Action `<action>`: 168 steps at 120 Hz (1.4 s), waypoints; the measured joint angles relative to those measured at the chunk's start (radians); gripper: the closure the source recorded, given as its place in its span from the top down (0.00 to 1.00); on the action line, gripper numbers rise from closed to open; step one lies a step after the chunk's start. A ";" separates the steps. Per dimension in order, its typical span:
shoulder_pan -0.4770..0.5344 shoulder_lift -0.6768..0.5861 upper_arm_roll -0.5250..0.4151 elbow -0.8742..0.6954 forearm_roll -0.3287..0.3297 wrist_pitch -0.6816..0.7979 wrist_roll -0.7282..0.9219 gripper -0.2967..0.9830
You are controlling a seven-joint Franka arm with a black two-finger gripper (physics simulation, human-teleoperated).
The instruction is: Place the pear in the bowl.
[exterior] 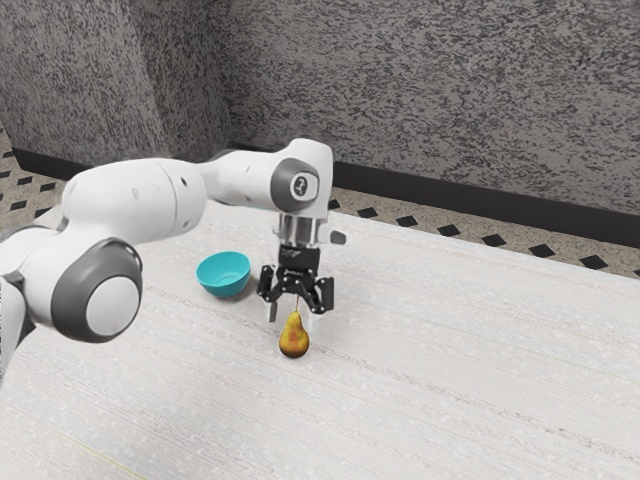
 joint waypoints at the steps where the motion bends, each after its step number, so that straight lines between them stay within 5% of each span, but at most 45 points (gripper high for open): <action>1: 0.000 0.001 0.000 0.000 -0.002 0.000 0.001 0.77; 86: 0.000 0.011 0.003 -0.030 -0.048 -0.006 0.025 0.76; 148: 0.001 -0.003 0.005 -0.029 -0.032 -0.019 0.029 0.28; 168: 0.002 -0.024 0.022 -0.021 -0.027 -0.052 0.031 0.29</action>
